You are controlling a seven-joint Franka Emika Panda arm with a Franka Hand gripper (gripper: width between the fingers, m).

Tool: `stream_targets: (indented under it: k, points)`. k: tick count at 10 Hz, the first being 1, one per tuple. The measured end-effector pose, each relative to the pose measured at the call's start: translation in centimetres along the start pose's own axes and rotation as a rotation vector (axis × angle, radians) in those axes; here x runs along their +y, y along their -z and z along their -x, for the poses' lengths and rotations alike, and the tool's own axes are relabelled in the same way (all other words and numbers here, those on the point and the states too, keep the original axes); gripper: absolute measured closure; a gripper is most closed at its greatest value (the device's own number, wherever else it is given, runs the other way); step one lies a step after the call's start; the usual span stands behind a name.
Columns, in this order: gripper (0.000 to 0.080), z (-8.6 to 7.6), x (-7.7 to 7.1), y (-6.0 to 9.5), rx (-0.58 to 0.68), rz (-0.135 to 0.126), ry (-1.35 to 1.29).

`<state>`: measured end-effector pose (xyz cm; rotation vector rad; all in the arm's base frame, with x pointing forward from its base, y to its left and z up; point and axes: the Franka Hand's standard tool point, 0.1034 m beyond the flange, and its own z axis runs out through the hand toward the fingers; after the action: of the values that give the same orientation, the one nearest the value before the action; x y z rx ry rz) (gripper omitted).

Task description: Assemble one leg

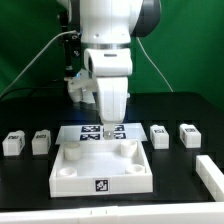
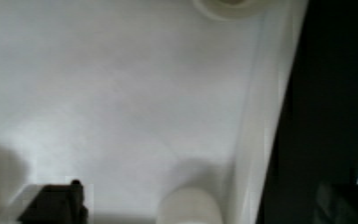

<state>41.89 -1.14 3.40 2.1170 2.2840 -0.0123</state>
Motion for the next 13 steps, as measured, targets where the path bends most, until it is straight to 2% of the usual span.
stream_targets:
  k: [1, 3, 6, 7, 8, 10, 11, 12, 13]
  points:
    - [0.015, -0.1, -0.6, -1.3, 0.009, -0.006, -0.008]
    - [0.015, 0.0, -0.2, -2.7, 0.016, -0.006, -0.016]
    - [0.0159, 0.3, -0.1, -2.8, 0.016, -0.006, -0.024]
    - [0.0322, 0.3, -0.1, -2.8, 0.016, -0.007, -0.025]
    - [0.0322, 0.3, -0.1, -2.8, 0.017, -0.007, -0.025]
    - [0.0669, 0.3, -0.1, -2.9, 0.017, -0.007, -0.025]
    - [0.0669, 0.4, -0.1, -2.9, 0.016, -0.007, -0.026]
    - [0.0746, 0.4, -0.1, -2.9, 0.016, -0.007, -0.026]
    - [0.0746, 0.4, -0.1, -2.9, 0.016, -0.007, -0.026]
